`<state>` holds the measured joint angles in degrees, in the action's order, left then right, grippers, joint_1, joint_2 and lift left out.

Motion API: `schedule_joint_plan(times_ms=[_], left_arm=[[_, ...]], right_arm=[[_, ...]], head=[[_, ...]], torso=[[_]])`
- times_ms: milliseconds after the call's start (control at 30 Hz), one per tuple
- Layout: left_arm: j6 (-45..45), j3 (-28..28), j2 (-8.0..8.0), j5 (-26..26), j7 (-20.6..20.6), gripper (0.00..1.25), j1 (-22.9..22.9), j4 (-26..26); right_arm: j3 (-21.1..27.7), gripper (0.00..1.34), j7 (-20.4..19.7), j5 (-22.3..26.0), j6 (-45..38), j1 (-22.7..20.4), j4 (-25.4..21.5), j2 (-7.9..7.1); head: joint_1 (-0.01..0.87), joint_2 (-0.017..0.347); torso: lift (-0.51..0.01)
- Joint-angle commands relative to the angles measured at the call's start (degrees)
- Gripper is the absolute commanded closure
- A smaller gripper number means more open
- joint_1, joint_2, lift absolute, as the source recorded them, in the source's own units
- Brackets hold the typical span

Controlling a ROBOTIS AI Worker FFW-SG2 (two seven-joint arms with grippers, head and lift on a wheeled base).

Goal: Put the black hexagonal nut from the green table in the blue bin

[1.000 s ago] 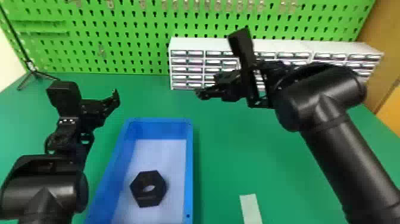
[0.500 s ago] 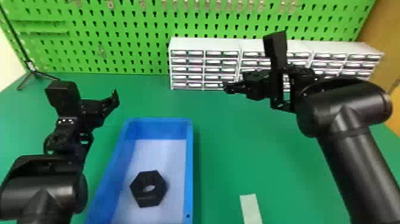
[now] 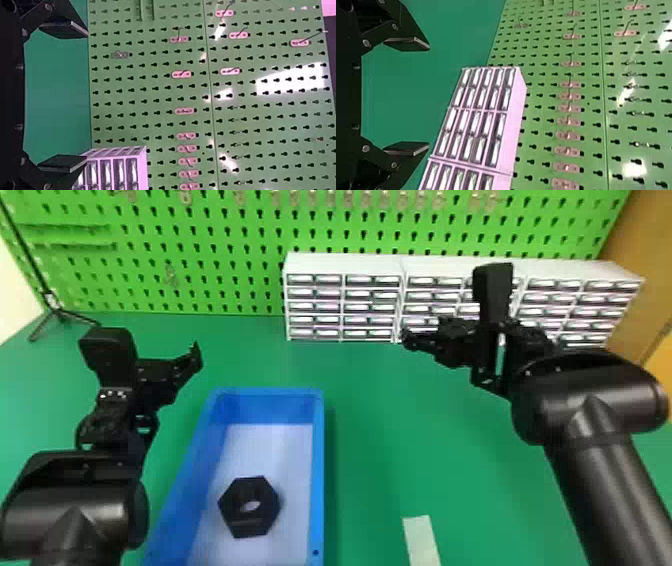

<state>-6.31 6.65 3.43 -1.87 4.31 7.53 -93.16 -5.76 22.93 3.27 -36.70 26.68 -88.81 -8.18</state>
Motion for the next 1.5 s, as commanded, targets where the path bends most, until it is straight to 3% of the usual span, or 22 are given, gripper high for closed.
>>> schedule_joint_plan(times_ms=[0, 300, 533, 767, 933, 1233, 1467], left_arm=[[-0.1, -0.1, 0.0, -0.1, 0.0, 0.17, -0.1, 0.0], [-0.1, -0.4, 0.0, 0.1, -0.5, 0.17, -0.1, 0.0], [-0.1, -0.5, 0.0, 0.3, -0.9, 0.17, -0.2, 0.0], [-0.1, -0.7, 0.0, 0.5, -1.4, 0.17, -0.4, 0.0], [-0.1, -0.9, 0.0, 0.5, -2.1, 0.17, -0.5, 0.1], [-0.1, -1.0, 0.0, 1.1, -2.8, 0.16, -0.9, 0.1], [-0.1, -1.0, 0.0, 1.6, -3.1, 0.16, -1.1, 0.1]], right_arm=[[1.0, 0.39, -1.3, 0.1, 1.8, -1.5, 0.1, 0.45], [2.9, 0.39, -6.1, 1.4, 8.1, -5.0, 0.3, 1.94], [2.6, 0.39, -9.3, 2.3, 16.7, -7.5, 2.2, 2.38], [2.8, 0.39, -12.5, 1.5, 19.4, -9.4, 2.2, 3.0], [2.8, 0.4, -18.9, 1.5, 24.7, -11.6, 2.2, 3.7], [1.5, 0.4, -25.0, 1.2, 28.2, -13.1, 2.2, 3.88], [1.5, 0.4, -26.0, 0.4, 29.1, -13.5, 2.3, 3.96]], head=[[0.683, 0.028], [0.683, 0.028], [0.683, 0.028], [0.683, 0.028], [0.683, 0.028], [0.683, 0.028], [0.683, 0.028]], torso=[[-0.096], [-0.096], [-0.096], [-0.096], [-0.096], [-0.096], [-0.096]])
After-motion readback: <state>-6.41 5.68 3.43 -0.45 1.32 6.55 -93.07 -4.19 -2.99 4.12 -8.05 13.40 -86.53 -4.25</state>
